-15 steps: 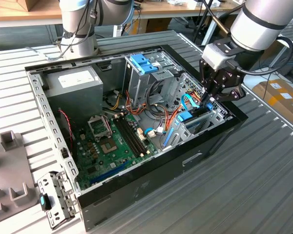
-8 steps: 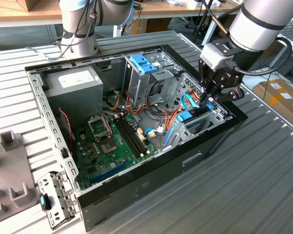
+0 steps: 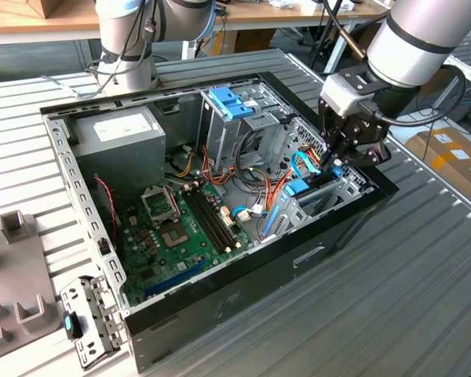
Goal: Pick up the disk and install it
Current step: 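Insert the second disk wire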
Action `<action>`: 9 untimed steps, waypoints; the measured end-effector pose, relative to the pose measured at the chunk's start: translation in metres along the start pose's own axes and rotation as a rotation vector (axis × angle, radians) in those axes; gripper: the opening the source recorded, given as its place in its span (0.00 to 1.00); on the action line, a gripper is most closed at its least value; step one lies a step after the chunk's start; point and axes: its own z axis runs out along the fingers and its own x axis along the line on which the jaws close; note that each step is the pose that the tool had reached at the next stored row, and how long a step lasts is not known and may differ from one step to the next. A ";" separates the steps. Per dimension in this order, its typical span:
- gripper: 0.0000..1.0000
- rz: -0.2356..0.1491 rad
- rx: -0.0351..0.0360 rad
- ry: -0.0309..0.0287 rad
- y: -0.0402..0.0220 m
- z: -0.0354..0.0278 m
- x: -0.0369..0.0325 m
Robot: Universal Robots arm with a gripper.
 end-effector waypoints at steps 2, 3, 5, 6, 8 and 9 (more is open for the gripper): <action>0.16 0.000 0.0000 -0.0009 0.0001 0.0009 0.0003; 0.16 0.000 0.0000 -0.0010 0.0001 0.0013 0.0003; 0.16 0.000 0.0000 -0.0019 0.0001 0.0016 0.0004; 0.16 0.000 -0.0001 -0.0023 0.0001 0.0017 0.0004; 0.16 0.000 -0.0001 -0.0026 0.0001 0.0024 0.0006; 0.16 0.000 -0.0001 -0.0026 0.0001 0.0027 0.0006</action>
